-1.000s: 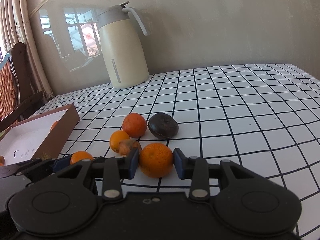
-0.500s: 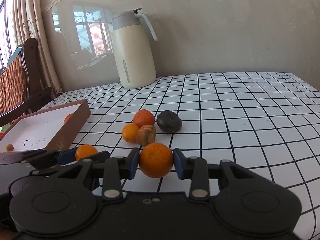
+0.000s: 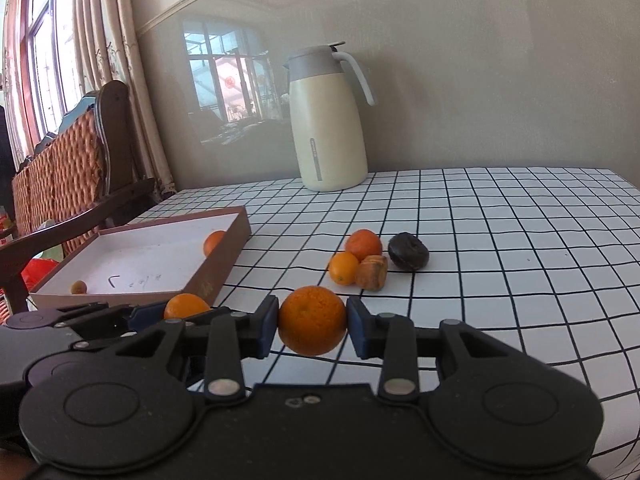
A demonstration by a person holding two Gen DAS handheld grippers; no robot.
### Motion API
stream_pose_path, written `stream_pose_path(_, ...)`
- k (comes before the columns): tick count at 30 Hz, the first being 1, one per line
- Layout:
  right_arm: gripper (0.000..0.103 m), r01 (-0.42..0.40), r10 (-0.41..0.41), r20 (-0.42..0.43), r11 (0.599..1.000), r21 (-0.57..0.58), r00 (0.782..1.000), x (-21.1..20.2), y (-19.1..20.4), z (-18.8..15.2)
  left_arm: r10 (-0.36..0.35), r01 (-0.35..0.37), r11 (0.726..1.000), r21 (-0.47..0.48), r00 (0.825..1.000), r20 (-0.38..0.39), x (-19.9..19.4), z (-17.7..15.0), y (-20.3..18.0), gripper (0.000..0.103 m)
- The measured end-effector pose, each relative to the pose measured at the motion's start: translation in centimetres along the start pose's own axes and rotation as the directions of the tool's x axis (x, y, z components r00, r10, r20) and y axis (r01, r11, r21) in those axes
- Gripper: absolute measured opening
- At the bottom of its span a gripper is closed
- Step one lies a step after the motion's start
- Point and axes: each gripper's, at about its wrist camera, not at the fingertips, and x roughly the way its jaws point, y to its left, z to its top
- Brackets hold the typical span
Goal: Organize fruits
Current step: 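Carry both oranges over the white box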
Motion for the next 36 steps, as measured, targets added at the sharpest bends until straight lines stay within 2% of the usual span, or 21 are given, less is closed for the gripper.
stream_pose_path(17, 0.028, -0.163, 0.167, 0.070, 0.985, -0.065, 0.983, 0.8, 7.1, 1.6, 0.146, -0.136, 0.984, -0.114, 0.986, 0.080, -4.1, 0.8, 7.9, 0.037)
stream_pose_path(26, 0.028, -0.209, 0.218, 0.100, 0.973, -0.095, 0.971, 1.8, 9.6, 2.3, 0.241, -0.221, 0.959, -0.175, 0.966, 0.099, -5.1, 1.2, 12.4, 0.037)
stream_pose_path(36, 0.028, -0.236, 0.247, 0.113, 0.966, -0.108, 0.962, 3.3, 11.3, 2.8, 0.299, -0.274, 0.941, -0.201, 0.948, 0.110, -5.4, 1.4, 15.1, 0.037)
